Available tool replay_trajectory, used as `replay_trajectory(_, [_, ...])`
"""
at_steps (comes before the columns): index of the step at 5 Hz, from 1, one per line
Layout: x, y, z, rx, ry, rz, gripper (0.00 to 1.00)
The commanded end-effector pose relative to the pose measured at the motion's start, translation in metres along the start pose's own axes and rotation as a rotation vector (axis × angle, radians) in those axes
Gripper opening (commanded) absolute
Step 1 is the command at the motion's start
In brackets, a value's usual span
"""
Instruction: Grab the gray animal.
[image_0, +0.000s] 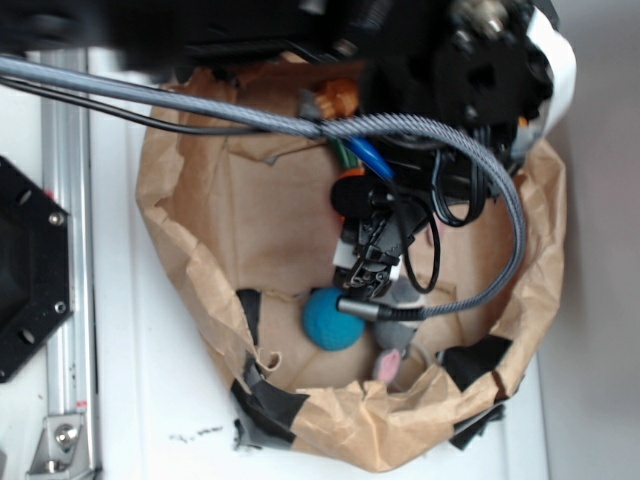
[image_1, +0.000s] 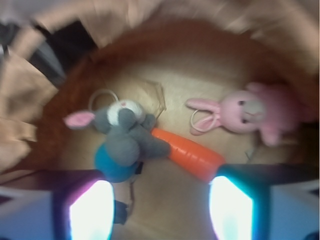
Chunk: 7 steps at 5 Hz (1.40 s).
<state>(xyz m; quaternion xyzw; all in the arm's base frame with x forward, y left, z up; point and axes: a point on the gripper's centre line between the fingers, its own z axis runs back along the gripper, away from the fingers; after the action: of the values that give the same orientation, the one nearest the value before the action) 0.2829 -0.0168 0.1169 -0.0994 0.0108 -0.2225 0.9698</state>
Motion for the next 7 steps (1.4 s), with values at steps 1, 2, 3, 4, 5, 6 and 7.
replay_trajectory(1, [0.005,-0.046,-0.036,-0.056,0.032,-0.228,1.0])
replay_trajectory(2, [0.003,-0.054,-0.059,0.005,0.014,-0.227,1.0])
replay_trajectory(3, [0.013,-0.045,-0.078,0.162,-0.055,-0.101,0.27])
replay_trajectory(4, [0.02,-0.031,-0.067,0.21,-0.114,0.007,0.0])
replay_trajectory(5, [0.022,-0.021,-0.042,0.207,-0.166,0.061,0.0])
replay_trajectory(6, [0.021,-0.014,-0.007,0.16,-0.209,0.086,0.0])
replay_trajectory(7, [0.014,-0.013,0.014,0.108,-0.2,0.075,1.0])
